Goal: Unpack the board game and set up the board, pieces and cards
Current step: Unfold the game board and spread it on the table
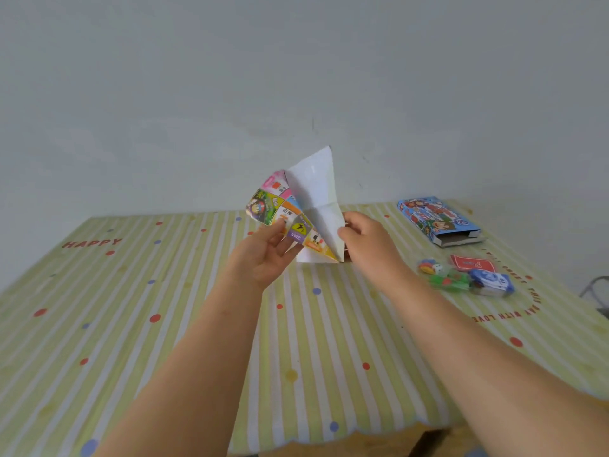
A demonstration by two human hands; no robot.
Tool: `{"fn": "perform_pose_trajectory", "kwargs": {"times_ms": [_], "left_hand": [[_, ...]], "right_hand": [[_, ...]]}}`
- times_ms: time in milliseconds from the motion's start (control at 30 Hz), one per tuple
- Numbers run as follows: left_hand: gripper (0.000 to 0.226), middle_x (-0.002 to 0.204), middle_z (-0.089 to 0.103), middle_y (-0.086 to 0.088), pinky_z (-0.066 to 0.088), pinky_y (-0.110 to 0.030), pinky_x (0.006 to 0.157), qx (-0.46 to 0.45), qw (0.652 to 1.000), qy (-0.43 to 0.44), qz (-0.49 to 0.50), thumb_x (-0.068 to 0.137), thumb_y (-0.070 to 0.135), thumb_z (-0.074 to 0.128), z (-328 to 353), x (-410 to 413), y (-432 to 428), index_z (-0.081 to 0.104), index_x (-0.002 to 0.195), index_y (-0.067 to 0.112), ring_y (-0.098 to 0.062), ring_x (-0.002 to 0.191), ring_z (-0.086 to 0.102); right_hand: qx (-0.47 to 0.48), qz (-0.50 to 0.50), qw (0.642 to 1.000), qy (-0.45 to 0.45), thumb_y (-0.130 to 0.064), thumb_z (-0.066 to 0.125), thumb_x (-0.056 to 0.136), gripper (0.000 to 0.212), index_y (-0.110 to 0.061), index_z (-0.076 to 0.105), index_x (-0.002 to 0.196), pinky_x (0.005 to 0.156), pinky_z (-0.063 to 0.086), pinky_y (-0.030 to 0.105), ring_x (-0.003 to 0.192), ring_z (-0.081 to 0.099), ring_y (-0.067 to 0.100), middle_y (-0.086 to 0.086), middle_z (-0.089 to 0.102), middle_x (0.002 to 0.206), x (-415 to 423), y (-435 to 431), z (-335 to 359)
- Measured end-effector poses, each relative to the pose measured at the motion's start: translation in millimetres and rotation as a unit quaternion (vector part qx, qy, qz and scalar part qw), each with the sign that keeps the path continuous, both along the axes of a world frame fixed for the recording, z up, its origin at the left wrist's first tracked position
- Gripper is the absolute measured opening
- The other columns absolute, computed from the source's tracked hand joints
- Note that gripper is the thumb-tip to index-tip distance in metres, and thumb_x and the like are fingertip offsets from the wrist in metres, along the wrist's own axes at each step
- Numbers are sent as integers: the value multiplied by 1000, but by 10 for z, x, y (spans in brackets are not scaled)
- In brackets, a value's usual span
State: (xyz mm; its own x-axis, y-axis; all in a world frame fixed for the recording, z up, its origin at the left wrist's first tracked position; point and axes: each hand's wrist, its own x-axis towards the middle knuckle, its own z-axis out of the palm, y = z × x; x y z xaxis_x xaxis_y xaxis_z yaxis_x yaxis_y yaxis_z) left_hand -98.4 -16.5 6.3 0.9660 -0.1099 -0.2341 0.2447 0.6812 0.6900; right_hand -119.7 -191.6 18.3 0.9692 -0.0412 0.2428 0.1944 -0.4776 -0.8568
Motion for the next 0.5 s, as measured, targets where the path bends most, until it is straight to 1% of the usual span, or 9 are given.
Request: {"fn": "perform_pose_trajectory", "kwargs": {"times_ms": [33,100,167,233,300,400,433,500], "left_hand": [[7,88,72,-8,58,-41,77,0,1000,1,11,95,4,53,-1,3,28,59,97,6,-20,74,73],[7,78,72,-7,60,-36,68,2,999,2,34,95,3,51,13,15,85,58,93,5,-18,66,72],[6,82,71,-7,61,-34,64,0,999,2,49,95,3,52,33,31,151,58,93,6,-18,64,72],[6,89,69,-7,60,-30,57,1,998,6,64,94,4,54,54,41,221,57,99,6,-18,63,72],[14,86,71,-7,59,-28,56,13,997,7,80,93,6,56,73,56,288,56,107,6,-16,62,72],[19,75,72,-4,57,-28,50,34,993,8,113,94,9,56,116,99,383,56,112,7,-14,59,70],[19,76,72,-3,57,-29,49,40,992,11,123,94,10,55,133,117,415,56,113,8,-14,60,70],[19,87,70,-3,60,-36,52,57,990,12,129,95,14,55,170,150,474,57,114,12,-17,70,69]], "right_hand": [[-1,-9,1000,-8,-8,44,88,19,-9,62,94,62,44,39,70,56,29,16,65,83,19,-28,25],[-12,-29,999,-27,-8,43,89,22,-14,63,97,64,47,38,76,61,30,12,67,84,44,-85,89],[-32,-48,997,-47,-7,42,90,19,-11,61,94,59,41,34,71,57,29,11,64,79,82,-141,141],[-41,-63,995,-70,-6,40,91,16,-5,56,90,56,32,33,63,47,26,14,57,74,132,-199,178],[-44,-83,992,-88,-8,39,93,16,-4,55,92,55,30,30,65,44,22,11,52,74,192,-263,214],[-39,-130,986,-102,-10,38,95,17,-17,54,97,53,28,22,75,39,18,-6,45,81,262,-348,272],[-30,-146,983,-107,-10,38,94,19,-18,54,98,54,29,24,77,39,17,-8,45,81,283,-367,282],[-6,-169,978,-118,-11,37,93,27,-11,60,107,64,33,27,77,42,18,-5,49,84,330,-386,288]]}}
